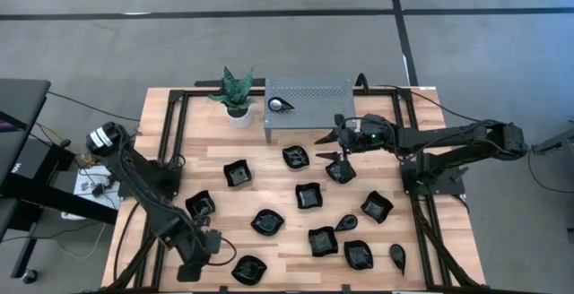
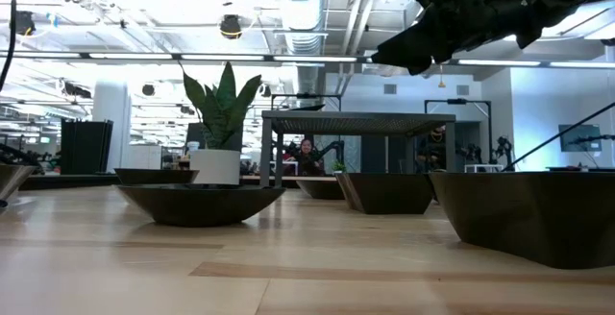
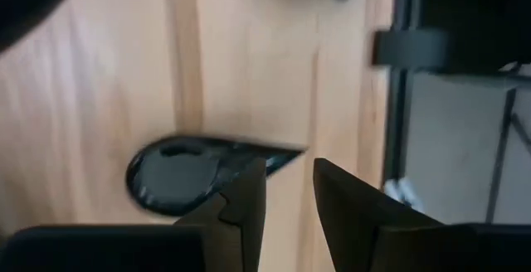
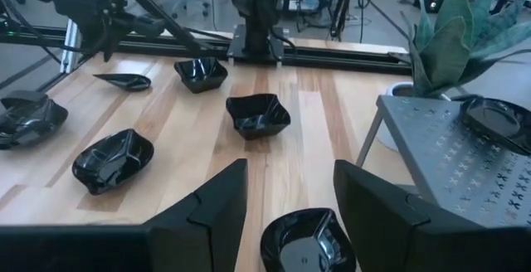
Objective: Pick & Place Mini shaped plates
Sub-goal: Stack the left drop-shaped plate on top of the drop-shaped plate on the shelf
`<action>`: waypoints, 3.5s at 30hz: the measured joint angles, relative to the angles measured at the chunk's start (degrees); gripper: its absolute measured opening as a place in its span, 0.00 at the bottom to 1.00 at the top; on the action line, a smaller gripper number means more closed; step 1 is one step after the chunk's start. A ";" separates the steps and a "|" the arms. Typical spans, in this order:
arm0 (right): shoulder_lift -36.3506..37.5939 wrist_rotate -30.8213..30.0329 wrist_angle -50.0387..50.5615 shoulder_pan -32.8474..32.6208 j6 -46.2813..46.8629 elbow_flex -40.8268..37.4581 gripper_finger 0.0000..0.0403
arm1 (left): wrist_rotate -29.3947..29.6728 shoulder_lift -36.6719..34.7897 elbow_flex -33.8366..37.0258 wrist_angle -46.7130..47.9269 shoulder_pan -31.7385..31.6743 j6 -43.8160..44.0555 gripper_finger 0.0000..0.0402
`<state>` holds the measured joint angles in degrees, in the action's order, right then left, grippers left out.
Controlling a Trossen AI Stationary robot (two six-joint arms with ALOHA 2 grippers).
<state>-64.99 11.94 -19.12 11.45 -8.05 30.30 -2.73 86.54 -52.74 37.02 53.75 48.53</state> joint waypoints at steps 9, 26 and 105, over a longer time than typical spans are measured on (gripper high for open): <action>0.00 0.00 -0.01 -0.01 0.00 0.00 0.43 | 7.48 2.96 0.03 1.57 4.03 -1.77 0.26; 0.00 0.00 0.21 -0.19 0.46 0.00 0.43 | 7.20 9.35 0.03 -0.92 5.74 -1.77 0.26; 0.00 0.04 -0.65 -0.19 3.17 0.00 0.43 | 31.14 -2.91 -2.35 -12.82 -18.18 -37.38 0.01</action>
<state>-64.99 11.99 -19.77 11.27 -4.89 30.30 28.41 83.63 -55.09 24.20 35.57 11.16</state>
